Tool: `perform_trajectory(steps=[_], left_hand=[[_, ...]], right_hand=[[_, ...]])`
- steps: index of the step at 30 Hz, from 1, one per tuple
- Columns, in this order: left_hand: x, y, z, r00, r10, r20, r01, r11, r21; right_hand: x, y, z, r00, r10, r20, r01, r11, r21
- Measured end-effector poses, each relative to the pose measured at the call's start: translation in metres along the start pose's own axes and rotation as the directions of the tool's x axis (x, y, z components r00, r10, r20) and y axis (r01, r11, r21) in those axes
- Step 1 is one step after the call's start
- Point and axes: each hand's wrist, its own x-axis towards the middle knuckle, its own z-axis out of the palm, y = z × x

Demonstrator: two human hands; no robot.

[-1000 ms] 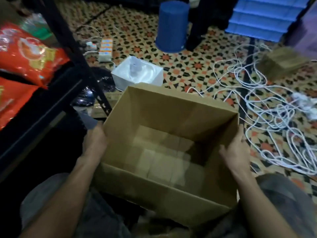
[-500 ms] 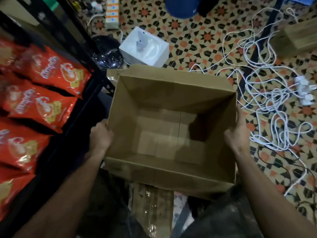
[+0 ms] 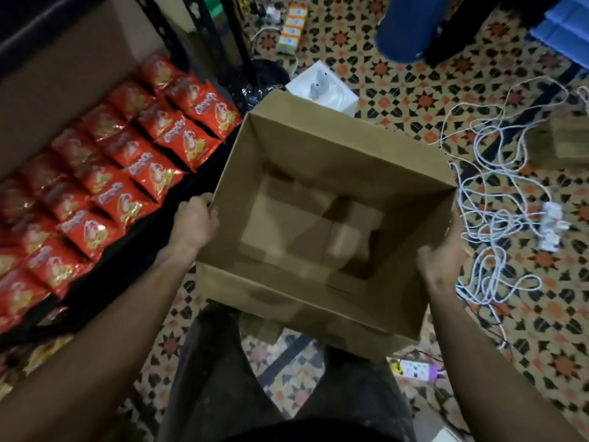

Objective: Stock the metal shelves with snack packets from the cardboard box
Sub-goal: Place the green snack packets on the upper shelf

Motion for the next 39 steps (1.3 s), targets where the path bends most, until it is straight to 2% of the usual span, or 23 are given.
perform_trajectory(steps=[4, 6, 8, 10, 11, 13, 15, 16, 18, 20, 21, 24, 25, 29, 33, 36, 39], left_hand=[[-0.068, -0.022, -0.020, 0.997, -0.077, 0.005, 0.077, 0.990, -0.117], [-0.097, -0.041, -0.025, 0.993, -0.115, 0.021, 0.117, 0.977, -0.180], [-0.129, -0.068, -0.030, 0.986, -0.161, 0.033, 0.164, 0.964, -0.211], [-0.162, -0.099, -0.034, 0.982, -0.187, 0.024, 0.187, 0.954, -0.234], [-0.187, -0.122, -0.042, 0.977, -0.213, -0.007, 0.205, 0.948, -0.244], [-0.200, -0.130, -0.039, 0.981, -0.192, 0.011, 0.190, 0.956, -0.225], [-0.241, -0.165, -0.046, 0.968, -0.250, -0.015, 0.238, 0.937, -0.256], [-0.267, -0.189, -0.046, 0.957, -0.290, -0.030, 0.272, 0.925, -0.267], [-0.307, -0.222, -0.045, 0.940, -0.336, -0.060, 0.306, 0.908, -0.285], [-0.358, -0.264, -0.046, 0.902, -0.424, -0.083, 0.376, 0.865, -0.333], [-0.379, -0.283, -0.045, 0.888, -0.452, -0.086, 0.395, 0.844, -0.363], [-0.473, -0.355, -0.035, 0.821, -0.558, -0.123, 0.446, 0.760, -0.472], [-0.496, -0.369, -0.033, 0.797, -0.588, -0.138, 0.464, 0.743, -0.482], [-0.599, -0.414, -0.032, 0.660, -0.722, -0.207, 0.506, 0.632, -0.587], [-0.701, -0.451, -0.026, 0.455, -0.849, -0.270, 0.498, 0.493, -0.713], [-0.766, -0.470, -0.017, 0.192, -0.961, -0.199, 0.438, 0.266, -0.859], [-0.815, -0.488, 0.001, -0.049, -0.986, -0.158, 0.334, 0.133, -0.933]], right_hand=[[-0.019, -0.005, -0.025, 0.995, -0.070, 0.065, 0.077, 0.990, -0.122], [-0.032, -0.009, -0.029, 0.984, -0.155, 0.091, 0.171, 0.963, -0.208], [-0.049, -0.024, -0.024, 0.952, -0.289, 0.101, 0.306, 0.878, -0.369], [-0.071, -0.046, -0.011, 0.873, -0.451, 0.183, 0.475, 0.708, -0.522], [-0.091, -0.064, 0.006, 0.824, -0.497, 0.273, 0.559, 0.628, -0.542], [-0.100, -0.088, 0.020, 0.800, -0.459, 0.386, 0.599, 0.585, -0.547], [-0.141, -0.110, 0.056, 0.655, -0.493, 0.573, 0.755, 0.441, -0.485], [-0.167, -0.120, 0.078, 0.558, -0.505, 0.659, 0.830, 0.363, -0.424], [-0.206, -0.130, 0.109, 0.427, -0.479, 0.767, 0.903, 0.263, -0.339], [-0.261, -0.123, 0.138, 0.326, -0.447, 0.833, 0.945, 0.186, -0.270], [-0.284, -0.119, 0.147, 0.295, -0.456, 0.840, 0.955, 0.159, -0.250], [-0.384, -0.097, 0.178, 0.133, -0.506, 0.852, 0.991, 0.052, -0.124], [-0.411, -0.090, 0.182, 0.112, -0.495, 0.861, 0.994, 0.041, -0.105], [-0.519, -0.051, 0.205, 0.040, -0.442, 0.896, 0.998, 0.057, -0.016], [-0.643, -0.024, 0.229, -0.145, -0.412, 0.899, 0.985, 0.025, 0.171], [-0.729, -0.007, 0.242, -0.239, -0.395, 0.887, 0.964, 0.011, 0.265], [-0.798, 0.006, 0.262, -0.281, -0.383, 0.880, 0.952, 0.004, 0.306]])
